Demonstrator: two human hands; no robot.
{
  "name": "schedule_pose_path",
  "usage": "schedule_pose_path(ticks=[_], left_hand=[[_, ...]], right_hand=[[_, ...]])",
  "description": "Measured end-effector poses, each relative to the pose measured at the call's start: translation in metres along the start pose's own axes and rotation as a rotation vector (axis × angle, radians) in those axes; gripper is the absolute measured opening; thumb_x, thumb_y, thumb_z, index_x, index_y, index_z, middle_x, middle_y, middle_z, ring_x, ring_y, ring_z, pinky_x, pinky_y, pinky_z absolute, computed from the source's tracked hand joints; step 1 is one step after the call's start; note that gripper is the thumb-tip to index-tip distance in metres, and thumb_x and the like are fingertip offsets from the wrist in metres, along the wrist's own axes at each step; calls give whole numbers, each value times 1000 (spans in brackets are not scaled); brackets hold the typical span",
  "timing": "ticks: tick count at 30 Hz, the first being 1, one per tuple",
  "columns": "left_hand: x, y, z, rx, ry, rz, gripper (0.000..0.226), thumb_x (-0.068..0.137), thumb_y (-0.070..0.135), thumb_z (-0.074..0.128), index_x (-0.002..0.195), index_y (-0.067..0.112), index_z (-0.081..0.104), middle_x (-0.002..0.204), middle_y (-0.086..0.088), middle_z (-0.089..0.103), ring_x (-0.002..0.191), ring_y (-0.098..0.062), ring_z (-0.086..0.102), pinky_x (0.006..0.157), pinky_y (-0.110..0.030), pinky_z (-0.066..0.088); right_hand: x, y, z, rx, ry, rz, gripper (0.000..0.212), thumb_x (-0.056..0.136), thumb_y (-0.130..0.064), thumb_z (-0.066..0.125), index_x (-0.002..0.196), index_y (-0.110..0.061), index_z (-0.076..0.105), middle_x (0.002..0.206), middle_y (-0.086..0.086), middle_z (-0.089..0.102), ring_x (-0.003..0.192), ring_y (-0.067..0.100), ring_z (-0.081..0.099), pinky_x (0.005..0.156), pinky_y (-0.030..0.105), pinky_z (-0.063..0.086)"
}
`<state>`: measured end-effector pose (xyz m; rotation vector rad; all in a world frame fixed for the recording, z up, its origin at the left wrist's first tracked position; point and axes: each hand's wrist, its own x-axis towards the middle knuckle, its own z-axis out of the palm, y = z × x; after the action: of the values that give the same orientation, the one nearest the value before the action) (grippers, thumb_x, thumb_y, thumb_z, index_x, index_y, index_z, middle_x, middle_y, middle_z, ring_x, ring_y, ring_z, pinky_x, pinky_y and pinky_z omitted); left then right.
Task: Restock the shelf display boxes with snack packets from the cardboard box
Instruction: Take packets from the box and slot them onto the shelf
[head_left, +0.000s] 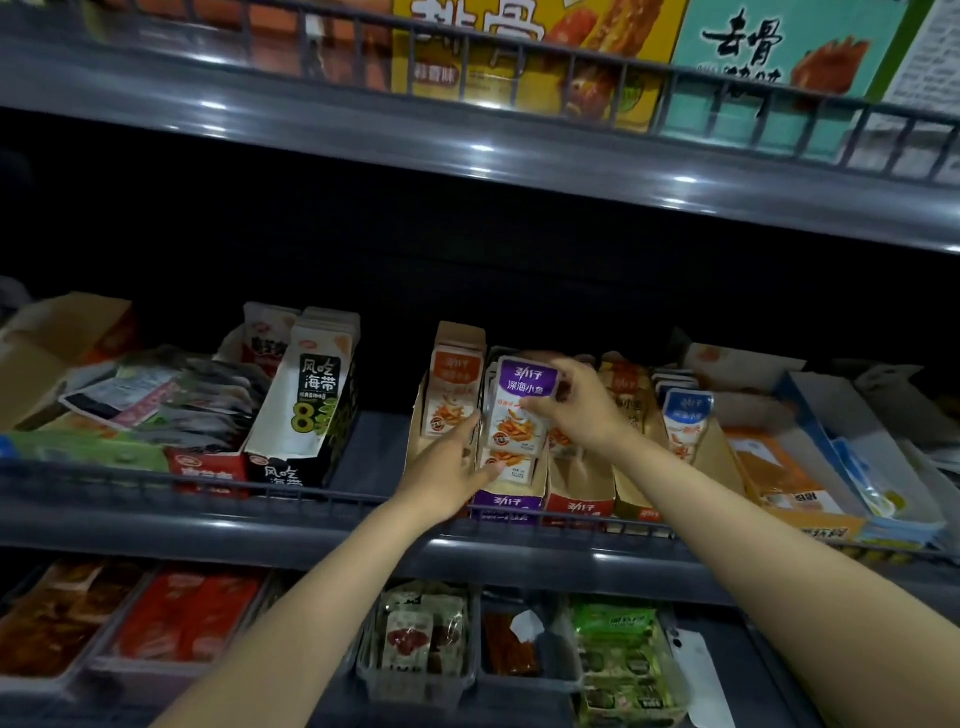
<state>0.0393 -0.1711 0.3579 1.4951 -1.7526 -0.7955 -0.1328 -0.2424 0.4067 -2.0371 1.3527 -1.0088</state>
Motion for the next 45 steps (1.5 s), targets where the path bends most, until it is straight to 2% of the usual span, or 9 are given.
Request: schedule_pose_path(ticks=[4, 7, 13, 17, 21, 26, 31, 38, 45], left_hand=[[0, -4, 0, 47, -24, 32, 84, 83, 40, 68, 149, 36, 15, 140, 15, 44, 126, -9, 46, 93, -19, 38], [0, -5, -2, 71, -56, 52, 95, 78, 42, 73, 149, 39, 10, 136, 18, 44, 126, -6, 44, 94, -18, 36], [-1, -5, 0, 104, -7, 60, 97, 76, 42, 75, 149, 38, 11, 144, 13, 42, 128, -7, 42, 93, -17, 34], [-1, -4, 1, 103, -2, 65, 95, 77, 41, 75, 149, 35, 14, 144, 11, 43, 127, -7, 44, 93, -17, 35], [-1, -4, 1, 107, -16, 53, 97, 76, 42, 75, 150, 30, 15, 147, 9, 40, 128, -8, 43, 97, -20, 36], [-4, 0, 1, 174, -11, 68, 96, 77, 44, 74, 151, 23, 16, 151, 7, 34, 134, -12, 38, 102, -25, 34], [-21, 10, -2, 221, 57, 148, 79, 82, 39, 70, 146, 21, 29, 147, 2, 40, 132, -15, 39, 97, -22, 32], [-66, 3, 7, 399, 191, 267, 71, 86, 56, 56, 145, 23, 33, 148, 4, 39, 136, -14, 33, 111, -37, 32], [-127, -49, 54, 520, 37, 267, 66, 89, 57, 48, 145, 24, 34, 148, 5, 38, 137, -13, 31, 113, -34, 28]], right_hand=[[0, 15, 14, -276, 27, -177, 49, 80, -19, 73, 125, -27, 55, 110, -4, 57, 108, 13, 50, 94, 34, 43], [-5, 20, 18, -420, 79, -193, 52, 81, -25, 72, 128, -32, 53, 111, -3, 46, 113, 16, 36, 95, 30, 31], [-13, 30, 19, -383, -5, -196, 73, 80, -23, 73, 143, -29, 36, 136, 0, 43, 131, 17, 32, 110, 33, 28], [-12, 31, 20, -378, -13, -185, 76, 81, -22, 72, 145, -28, 32, 140, 0, 42, 135, 17, 31, 110, 29, 23], [-13, 30, 19, -358, -32, -162, 79, 80, -22, 73, 146, -30, 29, 143, 0, 39, 136, 19, 32, 113, 41, 31], [-22, 28, 10, -334, -36, -194, 79, 81, -26, 72, 146, -29, 28, 146, -1, 36, 137, 17, 32, 112, 43, 34], [-43, 18, -8, -382, -46, -185, 72, 87, -32, 65, 147, -35, 25, 155, -6, 22, 143, 14, 19, 115, 34, 22], [-115, 16, -24, -385, -141, -243, 67, 90, -40, 59, 147, -34, 24, 157, -7, 18, 144, 11, 16, 117, 32, 20], [-217, 59, 2, -363, -301, -157, 69, 89, -45, 58, 148, -34, 23, 156, -15, 16, 142, 2, 15, 113, 24, 18]])
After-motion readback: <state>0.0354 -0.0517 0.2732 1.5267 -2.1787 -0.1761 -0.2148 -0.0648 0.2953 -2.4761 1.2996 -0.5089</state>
